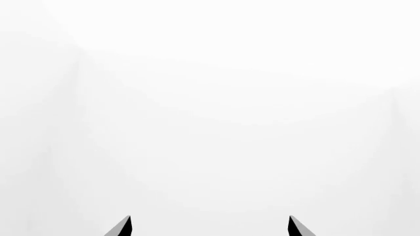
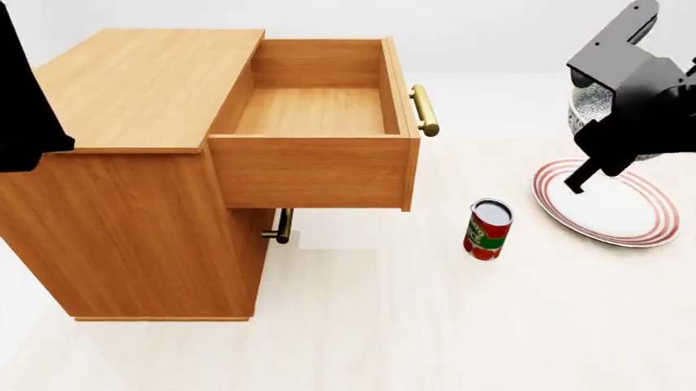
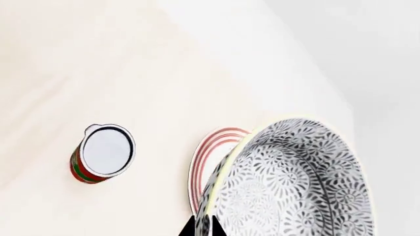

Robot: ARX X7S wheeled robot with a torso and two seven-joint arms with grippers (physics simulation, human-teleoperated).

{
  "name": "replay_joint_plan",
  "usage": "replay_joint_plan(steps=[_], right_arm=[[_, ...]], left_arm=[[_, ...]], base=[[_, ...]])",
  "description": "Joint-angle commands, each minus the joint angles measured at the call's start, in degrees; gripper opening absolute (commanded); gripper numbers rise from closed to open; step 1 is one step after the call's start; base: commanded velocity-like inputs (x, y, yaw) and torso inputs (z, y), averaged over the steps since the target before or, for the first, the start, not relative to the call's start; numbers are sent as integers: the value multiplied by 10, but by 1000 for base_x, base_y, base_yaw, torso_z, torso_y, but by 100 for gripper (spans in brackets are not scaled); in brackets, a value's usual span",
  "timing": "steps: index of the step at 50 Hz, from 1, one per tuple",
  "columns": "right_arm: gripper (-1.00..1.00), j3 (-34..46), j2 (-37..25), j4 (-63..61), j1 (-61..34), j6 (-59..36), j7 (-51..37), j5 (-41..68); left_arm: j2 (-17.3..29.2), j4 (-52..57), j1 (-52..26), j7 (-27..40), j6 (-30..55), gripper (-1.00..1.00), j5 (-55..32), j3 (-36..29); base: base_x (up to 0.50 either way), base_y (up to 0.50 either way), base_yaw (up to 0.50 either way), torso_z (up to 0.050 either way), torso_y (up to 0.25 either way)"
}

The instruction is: Put the bowl in the top drawer of the cabinet.

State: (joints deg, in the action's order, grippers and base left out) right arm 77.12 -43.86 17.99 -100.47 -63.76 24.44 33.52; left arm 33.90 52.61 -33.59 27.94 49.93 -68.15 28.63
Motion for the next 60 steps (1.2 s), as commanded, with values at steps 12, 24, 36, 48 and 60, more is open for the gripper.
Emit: replay_joint_plan(steps=[12,24,36,48,60], right_arm=[[-100,133,294,548,-180,409,393,-165],[-100,78,336,570,-215,460,448,-221],[-100,-19,392,570,-200,481,459,-280],[-100,-102,437,570,-186,501,471,-300],[-100,70,439,526,-193,518,437,-90]], left_arm=[[34,9,-5,26,-16,100,-69,52],[40,7,-5,24,-23,100,-74,59],[59,9,12,31,-35,100,-115,107],[53,0,9,31,-42,100,-123,99],[43,-8,16,26,-55,100,-137,109]], base=[[0,0,0,0,1],[0,0,0,0,0],[0,0,0,0,0],[0,0,0,0,1],[0,0,0,0,0]])
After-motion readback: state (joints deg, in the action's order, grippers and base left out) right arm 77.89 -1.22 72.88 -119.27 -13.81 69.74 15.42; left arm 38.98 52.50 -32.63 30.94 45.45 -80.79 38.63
